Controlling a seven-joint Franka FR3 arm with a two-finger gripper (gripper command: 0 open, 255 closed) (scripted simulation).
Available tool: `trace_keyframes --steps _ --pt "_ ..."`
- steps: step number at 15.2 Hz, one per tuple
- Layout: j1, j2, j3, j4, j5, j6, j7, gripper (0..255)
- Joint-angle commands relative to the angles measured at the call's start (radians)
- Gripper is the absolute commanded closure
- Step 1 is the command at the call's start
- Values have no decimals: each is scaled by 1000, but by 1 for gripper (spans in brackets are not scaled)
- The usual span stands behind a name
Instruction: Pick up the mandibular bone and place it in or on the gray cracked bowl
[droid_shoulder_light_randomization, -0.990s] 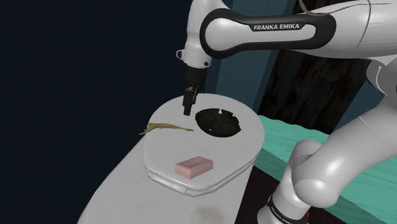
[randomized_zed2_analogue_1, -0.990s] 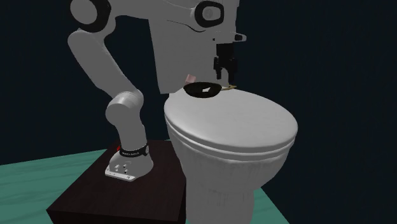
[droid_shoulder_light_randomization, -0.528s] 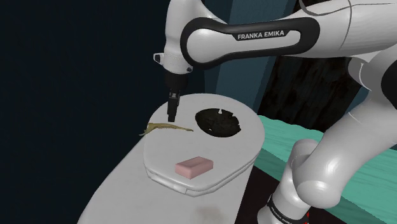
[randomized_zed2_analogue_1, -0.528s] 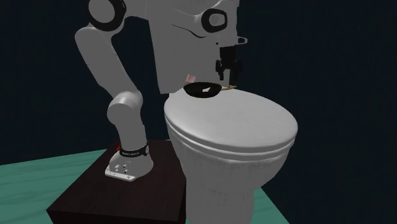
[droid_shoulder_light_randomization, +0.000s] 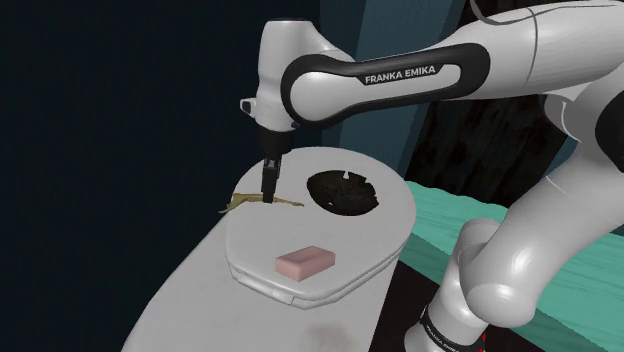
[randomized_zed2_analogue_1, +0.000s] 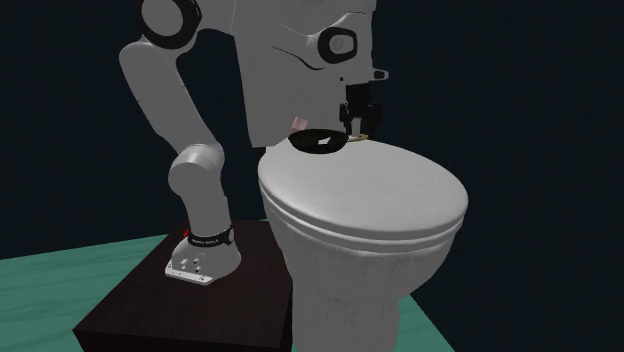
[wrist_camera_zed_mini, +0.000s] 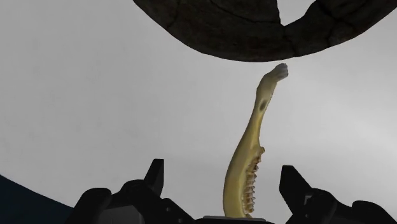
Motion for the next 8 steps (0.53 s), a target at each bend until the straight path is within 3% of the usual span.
trace_keyframes --steps 1,4,5,8 --pt "0 1 0 -1 0 2 0 0" --pt "0 1 0 -1 0 2 0 0" --pt "0 1 0 -1 0 2 0 255" --pt "0 3 1 2 -1 1 1 255"
